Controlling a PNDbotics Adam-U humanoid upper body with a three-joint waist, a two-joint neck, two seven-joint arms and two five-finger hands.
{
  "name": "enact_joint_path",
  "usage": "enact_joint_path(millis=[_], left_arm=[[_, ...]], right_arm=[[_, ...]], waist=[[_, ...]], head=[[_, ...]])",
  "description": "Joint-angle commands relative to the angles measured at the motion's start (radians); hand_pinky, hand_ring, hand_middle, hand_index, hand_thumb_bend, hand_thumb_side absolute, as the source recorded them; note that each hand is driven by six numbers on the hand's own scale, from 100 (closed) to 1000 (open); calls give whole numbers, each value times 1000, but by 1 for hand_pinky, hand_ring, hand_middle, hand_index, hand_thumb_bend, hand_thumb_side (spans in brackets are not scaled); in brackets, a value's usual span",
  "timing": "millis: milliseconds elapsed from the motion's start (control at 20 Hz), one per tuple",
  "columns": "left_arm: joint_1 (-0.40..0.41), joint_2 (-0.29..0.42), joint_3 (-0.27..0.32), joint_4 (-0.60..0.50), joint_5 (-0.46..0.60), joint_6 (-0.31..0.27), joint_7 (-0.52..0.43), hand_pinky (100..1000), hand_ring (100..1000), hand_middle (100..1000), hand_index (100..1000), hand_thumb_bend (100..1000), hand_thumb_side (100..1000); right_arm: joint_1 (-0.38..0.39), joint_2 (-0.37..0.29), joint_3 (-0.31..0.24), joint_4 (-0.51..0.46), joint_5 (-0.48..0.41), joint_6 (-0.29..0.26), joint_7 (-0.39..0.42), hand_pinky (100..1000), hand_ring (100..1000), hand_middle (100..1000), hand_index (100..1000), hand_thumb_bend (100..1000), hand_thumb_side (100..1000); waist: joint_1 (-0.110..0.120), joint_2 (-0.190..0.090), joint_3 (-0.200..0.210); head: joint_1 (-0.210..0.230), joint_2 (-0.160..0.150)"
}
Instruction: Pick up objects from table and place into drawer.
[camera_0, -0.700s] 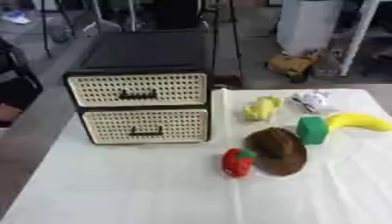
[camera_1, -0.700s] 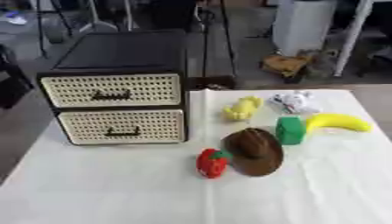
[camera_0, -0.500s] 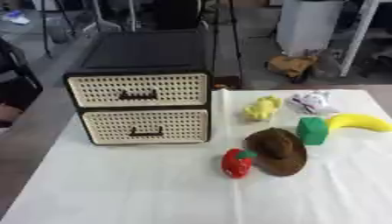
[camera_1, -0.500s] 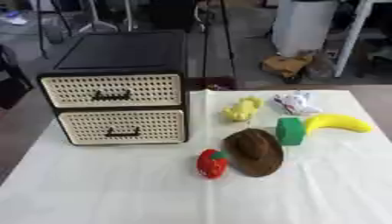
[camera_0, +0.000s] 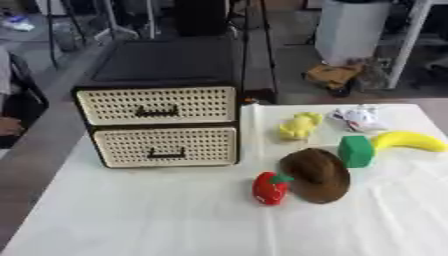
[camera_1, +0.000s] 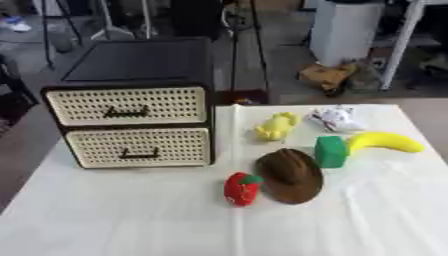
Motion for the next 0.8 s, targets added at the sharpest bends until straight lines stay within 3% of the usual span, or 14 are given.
enact_joint_path(millis=[50, 100, 350, 500, 650, 700, 800], left_arm=[[3, 68, 1, -12, -53, 11, -53, 100, 100, 100, 835, 100, 513], [4, 70, -1, -12, -69, 14, -69, 100, 100, 100, 881, 100, 479], [6, 104, -40, -12, -150, 39, -150, 100, 100, 100, 860, 100, 477], [-13, 117, -85, 3, -199, 43, -199, 100, 100, 100, 945, 100, 515], [-51, 123, -136, 42, -247, 33, -247, 100, 100, 100, 954, 100, 538], [-65, 132, -154, 59, -263, 27, -262, 100, 100, 100, 889, 100, 585], [-96, 141, -191, 95, -293, 12, -288, 100, 100, 100, 901, 100, 582]], right_arm=[[-6, -29, -1, -16, 1, 0, 1, 689, 783, 779, 856, 100, 1000], [-6, -29, -1, -16, 1, 0, 1, 689, 783, 779, 855, 100, 1000], [-7, -28, 3, -16, -2, 3, 6, 689, 784, 779, 855, 100, 1000], [-11, -26, 7, -16, -7, 6, 12, 689, 785, 777, 852, 100, 1000], [-14, -24, 10, -16, -12, 8, 16, 689, 785, 776, 852, 100, 1000], [-15, -23, 12, -16, -13, 9, 18, 690, 786, 775, 850, 100, 1000], [-17, -21, 14, -16, -16, 11, 22, 689, 787, 774, 848, 100, 1000]], waist=[[1, -14, 0], [1, -14, 0], [2, -15, -1], [2, -16, -6], [2, -18, -10], [3, -18, -14], [4, -19, -18]], head=[[-2, -10], [-1, -8], [4, 1], [9, 5], [14, 7], [19, 7], [24, 8]])
